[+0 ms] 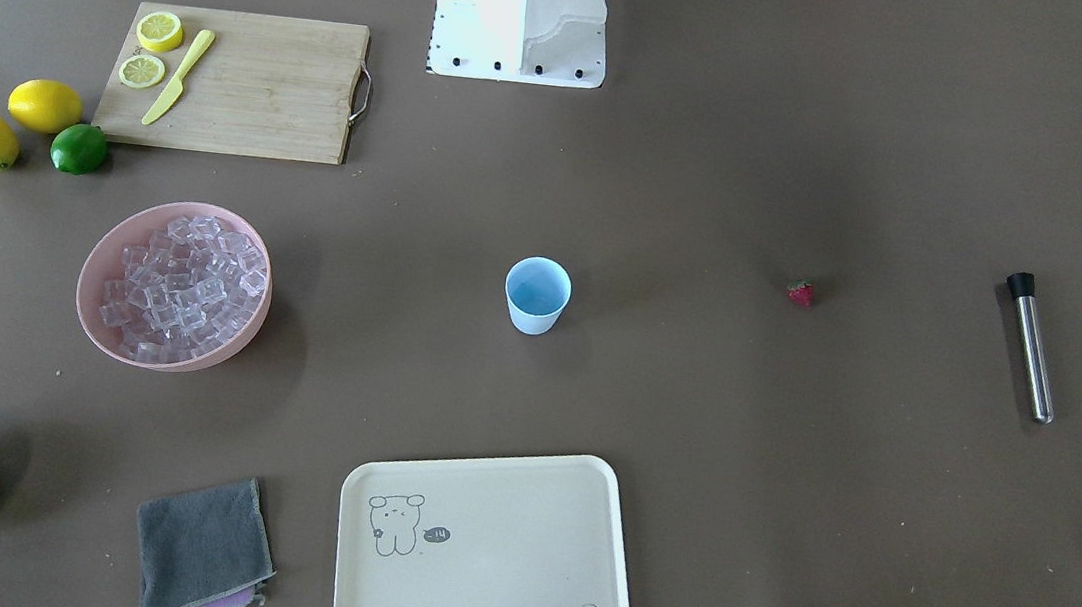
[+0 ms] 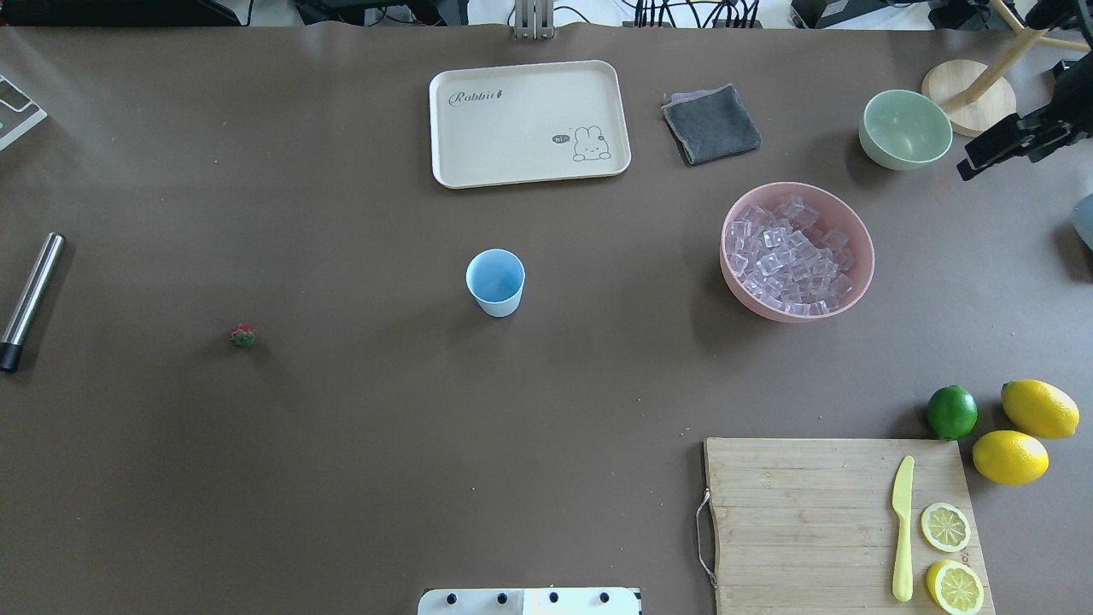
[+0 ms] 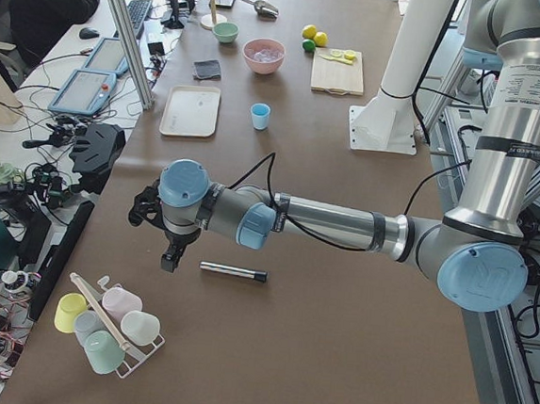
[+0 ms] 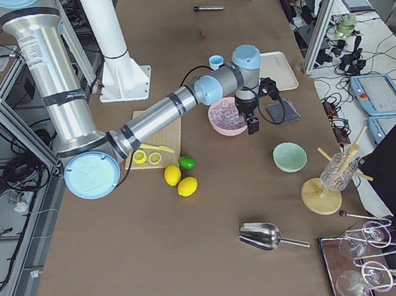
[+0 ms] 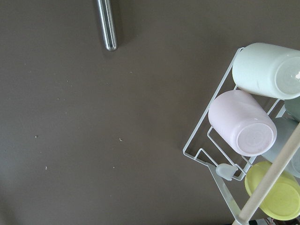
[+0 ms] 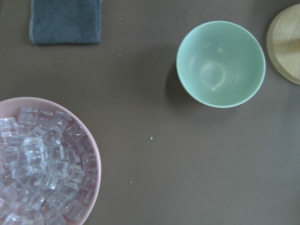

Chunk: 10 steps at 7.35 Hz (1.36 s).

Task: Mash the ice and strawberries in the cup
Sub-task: 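Reach the right gripper into the pink bowl and grasp an ice cube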

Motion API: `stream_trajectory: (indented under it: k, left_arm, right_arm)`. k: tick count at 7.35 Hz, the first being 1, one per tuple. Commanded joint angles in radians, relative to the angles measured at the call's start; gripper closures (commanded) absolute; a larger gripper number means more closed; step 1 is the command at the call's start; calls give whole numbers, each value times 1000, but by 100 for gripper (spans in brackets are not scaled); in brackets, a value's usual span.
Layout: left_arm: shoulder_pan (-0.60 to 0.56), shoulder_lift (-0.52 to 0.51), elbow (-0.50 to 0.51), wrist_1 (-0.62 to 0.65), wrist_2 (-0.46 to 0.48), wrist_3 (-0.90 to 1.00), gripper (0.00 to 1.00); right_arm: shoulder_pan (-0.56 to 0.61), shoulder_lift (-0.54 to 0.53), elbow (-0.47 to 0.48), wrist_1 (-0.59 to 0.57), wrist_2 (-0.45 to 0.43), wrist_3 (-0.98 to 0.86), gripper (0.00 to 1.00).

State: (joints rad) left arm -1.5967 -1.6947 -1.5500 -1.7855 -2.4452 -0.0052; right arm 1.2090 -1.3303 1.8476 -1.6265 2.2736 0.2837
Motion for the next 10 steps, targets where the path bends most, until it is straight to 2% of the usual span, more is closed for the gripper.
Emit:
stream_trajectory:
  k: [1,3,4,7,9,10]
  left_arm:
    - [0,1,-2,0,0,1,2]
    - [0,1,-5,0,0,1,2]
    - [0,3,-7,0,0,2,2]
    - [0,3,-9,0,-3,2,2]
    - [0,3,-10,0,-6,2,2]
    - [0,3,-18,0,-5,2,2]
  right_arm:
    - [-108,58,-10,14,-23,48,7]
    - [-179,98,-39,14,-92,48,10]
    - [-212,112,-54,16,-126,48,16]
    - [-294,131,-93,16,-219,49,25]
    - [-310,132,-129,16,-227,49,32]
    - [-324,138,-148,16,-241,51,32]
